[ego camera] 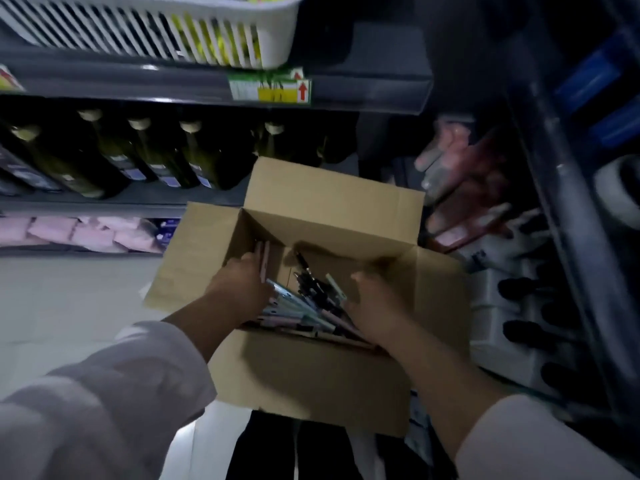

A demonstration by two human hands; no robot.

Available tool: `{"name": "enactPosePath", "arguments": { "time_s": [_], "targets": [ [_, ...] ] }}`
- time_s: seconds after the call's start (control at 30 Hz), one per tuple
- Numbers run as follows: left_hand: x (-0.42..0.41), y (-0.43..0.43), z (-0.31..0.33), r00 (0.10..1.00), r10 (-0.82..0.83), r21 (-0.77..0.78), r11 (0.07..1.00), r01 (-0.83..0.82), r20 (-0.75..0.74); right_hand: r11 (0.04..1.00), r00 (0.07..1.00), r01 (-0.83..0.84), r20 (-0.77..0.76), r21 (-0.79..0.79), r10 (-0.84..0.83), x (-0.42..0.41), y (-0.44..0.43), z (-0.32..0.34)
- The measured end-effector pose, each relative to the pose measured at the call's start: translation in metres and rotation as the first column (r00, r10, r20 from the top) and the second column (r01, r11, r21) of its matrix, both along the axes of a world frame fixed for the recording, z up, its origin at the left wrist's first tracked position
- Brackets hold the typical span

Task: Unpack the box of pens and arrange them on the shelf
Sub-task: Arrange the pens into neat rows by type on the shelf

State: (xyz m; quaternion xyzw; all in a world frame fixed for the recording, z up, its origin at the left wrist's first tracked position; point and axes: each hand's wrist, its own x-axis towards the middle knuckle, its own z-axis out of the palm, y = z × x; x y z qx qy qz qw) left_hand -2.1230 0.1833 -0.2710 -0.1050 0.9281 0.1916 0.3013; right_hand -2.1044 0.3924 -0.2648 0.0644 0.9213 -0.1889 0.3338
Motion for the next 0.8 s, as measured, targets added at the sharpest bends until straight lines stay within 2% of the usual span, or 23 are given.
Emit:
{"name": "enactPosePath", "arguments": {
  "time_s": [0.13,0.37,0.57,0.63,0.73,0.8],
  "targets": [
    [-0.020,0.006,-0.052,0.996,0.059,-0.034,0.998,-0.057,0.059,0.999,0.999,0.021,0.042,-0.026,-0.020,-0.022,-0.006,-0.053],
    [-0.041,0.021,-0.111,0.992,0.079,-0.004,0.997,-0.079,0.095,0.998,0.997,0.043,0.056,0.036,-0.045,-0.040,-0.016,-0.133],
    [-0.051,0.026,-0.147,0.996,0.082,-0.133,0.988,-0.076,0.042,0.999,0.998,0.039,0.053,0.016,-0.040,-0.038,-0.025,-0.165],
    [-0.053,0.024,-0.158,0.994,0.104,-0.126,0.987,-0.099,0.033,1.000,0.999,0.026,0.038,0.006,-0.026,-0.037,-0.027,-0.170],
    [-0.051,0.026,-0.166,1.000,0.007,-0.123,0.992,-0.005,0.015,1.000,0.999,-0.010,0.040,0.001,0.010,-0.042,-0.026,-0.173],
    [-0.050,0.028,-0.170,1.000,0.000,-0.131,0.991,-0.001,-0.003,0.999,0.996,0.009,0.084,-0.039,-0.006,-0.045,-0.026,-0.176]
  ]
}}
